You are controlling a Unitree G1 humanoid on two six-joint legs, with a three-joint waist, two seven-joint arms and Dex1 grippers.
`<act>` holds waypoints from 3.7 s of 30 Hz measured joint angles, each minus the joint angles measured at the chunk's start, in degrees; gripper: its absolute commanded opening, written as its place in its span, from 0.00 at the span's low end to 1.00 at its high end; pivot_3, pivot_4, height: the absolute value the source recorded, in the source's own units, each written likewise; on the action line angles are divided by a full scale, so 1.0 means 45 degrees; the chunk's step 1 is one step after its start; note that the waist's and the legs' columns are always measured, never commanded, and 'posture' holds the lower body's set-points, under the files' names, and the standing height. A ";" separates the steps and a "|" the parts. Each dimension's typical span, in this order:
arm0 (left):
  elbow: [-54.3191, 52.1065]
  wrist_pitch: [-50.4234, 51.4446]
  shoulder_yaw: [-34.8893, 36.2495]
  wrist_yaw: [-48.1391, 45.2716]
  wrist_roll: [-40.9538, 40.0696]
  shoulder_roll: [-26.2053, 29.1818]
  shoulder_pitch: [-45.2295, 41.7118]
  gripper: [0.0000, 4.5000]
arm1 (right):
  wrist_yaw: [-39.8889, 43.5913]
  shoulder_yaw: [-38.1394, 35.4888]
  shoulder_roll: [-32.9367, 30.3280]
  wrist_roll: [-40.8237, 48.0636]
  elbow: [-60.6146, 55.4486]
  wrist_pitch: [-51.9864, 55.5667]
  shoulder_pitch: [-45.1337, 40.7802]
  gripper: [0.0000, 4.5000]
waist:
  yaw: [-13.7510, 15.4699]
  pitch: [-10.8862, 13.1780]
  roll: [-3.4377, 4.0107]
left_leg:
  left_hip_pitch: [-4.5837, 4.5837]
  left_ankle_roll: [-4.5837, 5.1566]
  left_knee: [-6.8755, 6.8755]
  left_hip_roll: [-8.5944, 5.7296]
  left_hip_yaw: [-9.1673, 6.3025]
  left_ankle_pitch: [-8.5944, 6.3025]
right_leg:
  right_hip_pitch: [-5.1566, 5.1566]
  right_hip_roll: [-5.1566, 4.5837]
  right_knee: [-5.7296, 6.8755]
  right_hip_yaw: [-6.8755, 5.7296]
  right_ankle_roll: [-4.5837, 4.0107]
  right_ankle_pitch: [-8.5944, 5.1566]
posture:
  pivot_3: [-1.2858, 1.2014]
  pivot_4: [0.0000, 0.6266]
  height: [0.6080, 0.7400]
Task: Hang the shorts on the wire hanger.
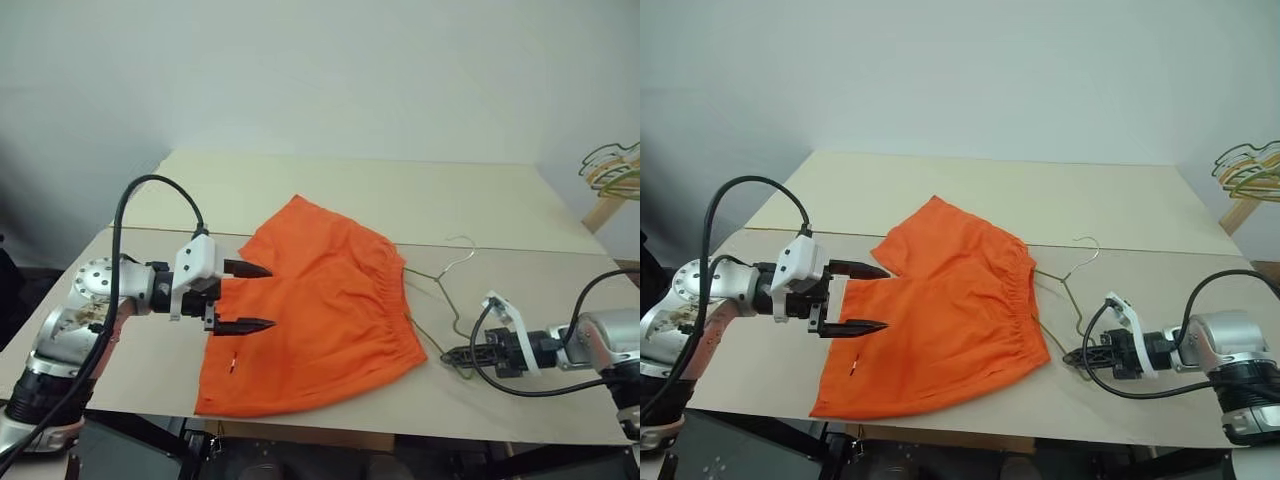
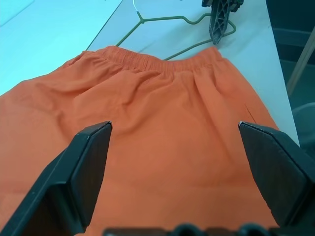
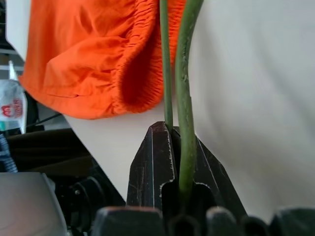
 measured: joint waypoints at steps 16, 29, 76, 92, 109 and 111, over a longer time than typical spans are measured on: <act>-0.0161 -0.0365 0.0025 -0.0001 0.0189 0.0233 0.0349 0.99 | -0.0552 -0.1227 0.2041 0.0259 0.3477 0.1105 -0.1618 0.00 | 0.0150 0.0000 0.0001 | -0.0006 -0.0047 -0.0004 -0.0002 0.0007 0.0027 | -0.0007 0.0001 0.0002 0.0000 0.0000 0.0002 | 0.52 0.00 1.00; 0.0511 -0.0861 -0.0129 -0.0238 0.0491 0.0266 -0.0536 0.99 | -0.5078 -0.2696 0.1768 -0.1406 -0.5104 -0.2048 0.0084 0.00 | 0.0136 0.0004 0.0012 | -0.0065 -0.0056 0.0001 -0.0004 -0.0003 0.0031 | -0.0062 -0.0007 0.0012 -0.0015 0.0003 0.0003 | 0.49 0.00 1.00; 1.3194 -0.8488 -0.4035 -0.2983 0.6521 -0.4064 -0.9668 0.00 | -0.2943 0.1791 -0.0880 -0.5686 -0.9887 -0.5536 -0.2192 0.47 | -0.1276 -0.0007 -0.0008 | -0.0119 -0.0011 0.0069 0.0004 -0.0045 0.0007 | -0.0070 -0.0004 0.0014 -0.0067 0.0013 0.0003 | 0.44 0.00 1.00; 1.3371 -0.6391 -0.3032 -0.3184 0.6078 -0.3883 -0.9829 0.00 | -0.3759 -0.6290 -0.0296 -0.3551 -1.0259 -0.3705 0.3910 0.99 | -0.1194 -0.0010 -0.0014 | -0.0133 -0.0017 0.0089 -0.0003 -0.0070 0.0010 | -0.0054 -0.0006 0.0012 -0.0084 0.0020 0.0006 | 0.45 0.00 1.00; 1.2978 -0.5841 -0.2976 -0.3419 0.5940 -0.3851 -0.9827 0.00 | -0.6698 -0.0860 0.6503 -0.2712 -0.7213 -0.3748 0.1435 0.64 | -0.1320 -0.0012 -0.0006 | -0.0149 -0.0034 0.0091 -0.0017 -0.0086 0.0020 | -0.0058 0.0008 0.0059 -0.0039 0.0047 0.0020 | 0.46 0.00 1.00; 1.2920 -0.5822 -0.2974 -0.3431 0.5940 -0.3769 -0.9814 0.00 | -0.6722 -0.1088 0.6497 -0.2591 -0.7024 -0.3748 0.1386 0.48 | -0.1287 -0.0012 -0.0006 | -0.0150 -0.0034 0.0094 -0.0018 -0.0087 0.0020 | -0.0058 0.0008 0.0060 -0.0040 0.0048 0.0021 | 0.46 0.00 1.00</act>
